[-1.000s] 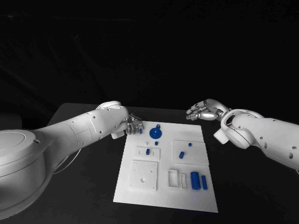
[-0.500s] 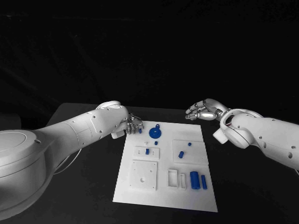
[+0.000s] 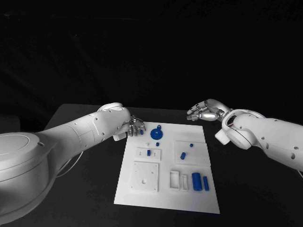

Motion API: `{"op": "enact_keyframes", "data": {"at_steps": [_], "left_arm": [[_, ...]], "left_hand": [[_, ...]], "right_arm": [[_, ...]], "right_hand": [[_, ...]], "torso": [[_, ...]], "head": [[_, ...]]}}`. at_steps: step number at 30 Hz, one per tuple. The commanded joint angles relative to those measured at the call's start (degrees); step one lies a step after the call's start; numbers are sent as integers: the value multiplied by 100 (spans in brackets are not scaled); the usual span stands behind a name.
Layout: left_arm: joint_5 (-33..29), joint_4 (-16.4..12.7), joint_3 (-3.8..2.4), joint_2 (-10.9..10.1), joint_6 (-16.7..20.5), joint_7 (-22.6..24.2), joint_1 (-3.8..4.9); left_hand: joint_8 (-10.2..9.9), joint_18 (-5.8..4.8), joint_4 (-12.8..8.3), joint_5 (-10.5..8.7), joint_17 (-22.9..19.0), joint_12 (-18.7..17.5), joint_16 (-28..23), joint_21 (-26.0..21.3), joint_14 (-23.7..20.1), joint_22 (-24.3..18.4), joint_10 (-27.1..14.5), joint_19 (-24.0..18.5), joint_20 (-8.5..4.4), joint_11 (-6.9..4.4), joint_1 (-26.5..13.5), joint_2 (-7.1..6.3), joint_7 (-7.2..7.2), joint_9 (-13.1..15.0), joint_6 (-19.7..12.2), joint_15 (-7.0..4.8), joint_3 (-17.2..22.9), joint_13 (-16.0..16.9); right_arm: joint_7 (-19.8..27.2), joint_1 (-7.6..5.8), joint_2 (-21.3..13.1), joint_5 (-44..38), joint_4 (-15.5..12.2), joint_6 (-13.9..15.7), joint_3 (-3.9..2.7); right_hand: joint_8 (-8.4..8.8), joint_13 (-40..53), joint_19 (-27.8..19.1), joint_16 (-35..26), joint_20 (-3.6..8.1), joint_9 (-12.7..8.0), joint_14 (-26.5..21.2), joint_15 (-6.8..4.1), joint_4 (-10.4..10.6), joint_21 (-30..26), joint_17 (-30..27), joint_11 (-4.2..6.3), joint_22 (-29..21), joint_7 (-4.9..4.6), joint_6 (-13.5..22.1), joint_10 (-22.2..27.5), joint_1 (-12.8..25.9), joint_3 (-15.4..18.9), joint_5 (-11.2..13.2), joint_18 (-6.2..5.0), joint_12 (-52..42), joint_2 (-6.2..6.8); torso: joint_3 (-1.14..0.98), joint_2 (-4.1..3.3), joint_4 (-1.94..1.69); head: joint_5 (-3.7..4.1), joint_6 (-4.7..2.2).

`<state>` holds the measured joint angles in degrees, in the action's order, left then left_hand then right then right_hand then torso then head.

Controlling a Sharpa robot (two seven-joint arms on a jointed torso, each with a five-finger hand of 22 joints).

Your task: Assemble the parts on the task board

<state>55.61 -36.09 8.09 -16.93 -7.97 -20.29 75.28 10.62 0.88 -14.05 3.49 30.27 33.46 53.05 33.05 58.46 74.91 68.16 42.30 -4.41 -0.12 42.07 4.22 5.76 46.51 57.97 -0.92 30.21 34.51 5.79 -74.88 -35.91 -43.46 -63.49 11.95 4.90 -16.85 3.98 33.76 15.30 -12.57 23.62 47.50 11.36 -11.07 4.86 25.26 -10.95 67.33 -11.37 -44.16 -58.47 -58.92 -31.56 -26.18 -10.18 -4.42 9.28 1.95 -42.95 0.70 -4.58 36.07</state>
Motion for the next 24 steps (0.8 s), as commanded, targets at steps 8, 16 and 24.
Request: {"op": "enact_keyframes", "data": {"at_steps": [8,16,24], "left_arm": [[8,73,0,35,-52,68,-16],[9,87,1,45,-134,70,-17],[6,99,1,59,-168,83,-26]], "left_hand": [[27,-88,-48,-12,8,-36,-20,-36,31,124,35,33,-119,-8,18,77,0,-12,10,-4,13,11],[38,-88,-94,-11,15,-40,-24,-39,34,123,38,32,-118,-9,58,134,-2,-22,10,-4,34,14],[65,-88,-207,0,29,-47,-28,-39,43,125,50,36,-115,-11,230,222,-4,-38,13,-6,109,22]], "right_arm": [[53,-7,3,-37,-24,-15,-4],[53,-8,6,-37,-21,-17,-4],[54,-9,12,-37,-18,-20,-4]], "right_hand": [[-31,-3,44,22,15,-7,-37,-2,-20,-27,-10,5,12,-114,10,-33,-49,-18,-21,38,26,2],[-32,-3,45,24,15,-8,-37,-2,-20,-31,-11,5,15,-114,10,-33,-48,-18,-21,38,26,3],[-33,-3,46,25,15,-9,-38,-3,-18,-34,-13,5,18,-114,10,-34,-47,-19,-21,38,27,2]], "torso": [[-2,0,-4],[2,2,-9],[4,2,-7]], "head": [[17,9],[22,23],[-1,25]]}}
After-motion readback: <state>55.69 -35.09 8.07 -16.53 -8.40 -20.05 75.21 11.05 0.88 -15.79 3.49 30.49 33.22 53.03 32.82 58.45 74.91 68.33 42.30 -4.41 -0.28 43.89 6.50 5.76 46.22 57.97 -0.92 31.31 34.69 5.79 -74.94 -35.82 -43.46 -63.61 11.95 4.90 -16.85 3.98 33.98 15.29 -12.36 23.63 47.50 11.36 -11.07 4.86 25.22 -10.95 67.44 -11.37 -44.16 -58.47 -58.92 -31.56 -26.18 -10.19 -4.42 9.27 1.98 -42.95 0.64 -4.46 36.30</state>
